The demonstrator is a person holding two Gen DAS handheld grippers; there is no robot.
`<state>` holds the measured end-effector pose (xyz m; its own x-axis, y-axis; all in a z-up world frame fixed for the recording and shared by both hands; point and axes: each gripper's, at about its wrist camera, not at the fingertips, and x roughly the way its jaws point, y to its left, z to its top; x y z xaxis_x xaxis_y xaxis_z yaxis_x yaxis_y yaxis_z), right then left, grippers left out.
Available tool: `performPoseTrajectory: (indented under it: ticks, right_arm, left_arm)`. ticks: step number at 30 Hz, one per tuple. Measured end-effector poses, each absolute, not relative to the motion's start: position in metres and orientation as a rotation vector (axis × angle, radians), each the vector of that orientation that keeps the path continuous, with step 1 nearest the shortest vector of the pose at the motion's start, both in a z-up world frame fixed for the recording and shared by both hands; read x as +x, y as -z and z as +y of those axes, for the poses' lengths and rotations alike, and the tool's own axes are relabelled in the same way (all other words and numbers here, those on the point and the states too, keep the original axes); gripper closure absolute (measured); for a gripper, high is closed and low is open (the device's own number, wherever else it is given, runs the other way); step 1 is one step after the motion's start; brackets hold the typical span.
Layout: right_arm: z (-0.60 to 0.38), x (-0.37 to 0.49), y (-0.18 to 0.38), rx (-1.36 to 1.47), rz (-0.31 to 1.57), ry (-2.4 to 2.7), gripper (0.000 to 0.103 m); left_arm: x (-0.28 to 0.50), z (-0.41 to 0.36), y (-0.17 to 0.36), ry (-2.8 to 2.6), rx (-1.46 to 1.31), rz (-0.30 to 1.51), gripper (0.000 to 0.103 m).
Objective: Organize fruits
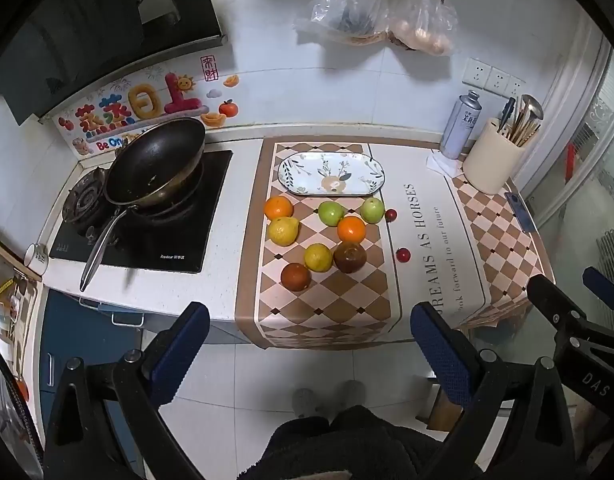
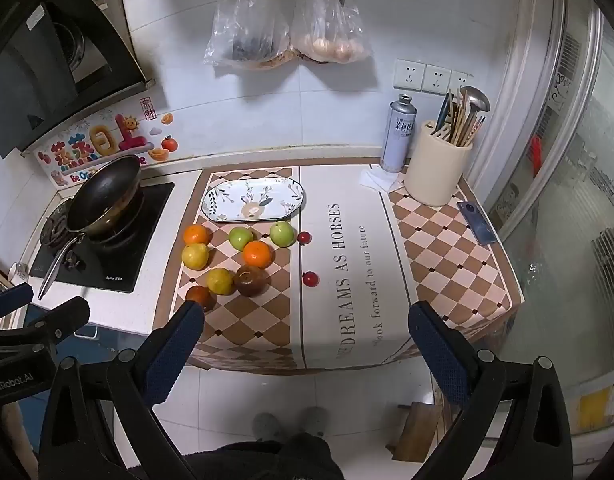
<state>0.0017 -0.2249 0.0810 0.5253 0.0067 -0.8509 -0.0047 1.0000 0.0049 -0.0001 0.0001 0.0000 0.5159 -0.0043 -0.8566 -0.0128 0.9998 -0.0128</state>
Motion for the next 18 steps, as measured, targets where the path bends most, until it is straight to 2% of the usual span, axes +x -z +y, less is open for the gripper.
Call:
performPoseTrajectory:
  ticks: [18]
  right_arm:
    - [-0.227, -0.006, -0.083, 0.021, 1.013, -0.025, 0.000]
  left_arm:
    - [-0.007, 0.000, 0.002, -0.015, -0.008, 1.022, 0.000]
